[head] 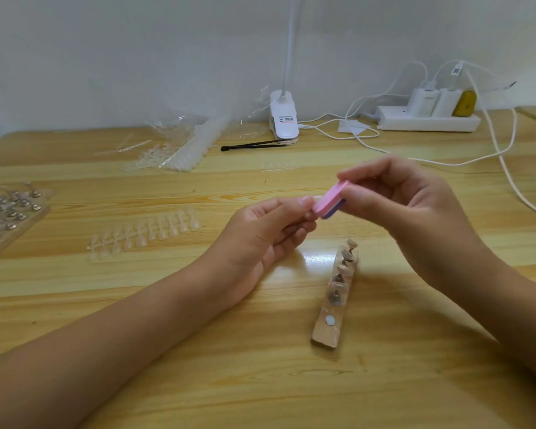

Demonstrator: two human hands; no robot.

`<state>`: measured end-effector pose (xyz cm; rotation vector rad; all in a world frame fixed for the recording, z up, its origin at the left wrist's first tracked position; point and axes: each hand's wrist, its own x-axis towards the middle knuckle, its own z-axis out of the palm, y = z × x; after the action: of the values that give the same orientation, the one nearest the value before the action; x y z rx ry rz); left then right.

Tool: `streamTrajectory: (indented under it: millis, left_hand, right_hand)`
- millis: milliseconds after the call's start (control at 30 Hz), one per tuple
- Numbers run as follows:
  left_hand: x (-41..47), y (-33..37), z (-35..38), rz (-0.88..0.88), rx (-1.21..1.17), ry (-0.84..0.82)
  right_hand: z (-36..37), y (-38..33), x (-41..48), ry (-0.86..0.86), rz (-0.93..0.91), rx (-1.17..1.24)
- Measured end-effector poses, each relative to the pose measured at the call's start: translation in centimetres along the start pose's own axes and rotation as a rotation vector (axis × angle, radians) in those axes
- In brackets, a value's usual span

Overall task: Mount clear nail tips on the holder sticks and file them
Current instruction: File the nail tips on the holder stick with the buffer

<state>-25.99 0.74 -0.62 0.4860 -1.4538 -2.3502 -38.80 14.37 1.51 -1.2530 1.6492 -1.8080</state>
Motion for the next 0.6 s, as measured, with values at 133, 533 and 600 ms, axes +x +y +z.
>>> streamTrajectory:
  millis: [133,533,600]
  left_hand:
    - [0.0,-0.1,-0.1,0.004,0.019,0.012]
    - [0.1,-0.1,-0.3,0.008,-0.003,0.008]
    - [0.1,-0.2,-0.3,0.025,0.054,-0.012]
  right_hand:
    - [0.6,0.1,-0.3,-0.014,0.026,-0.042]
    - [0.0,0.1,0.1,0.090,0.008,0.056]
    - [-0.9,0.0,0.4,0.160,0.002,0.153]
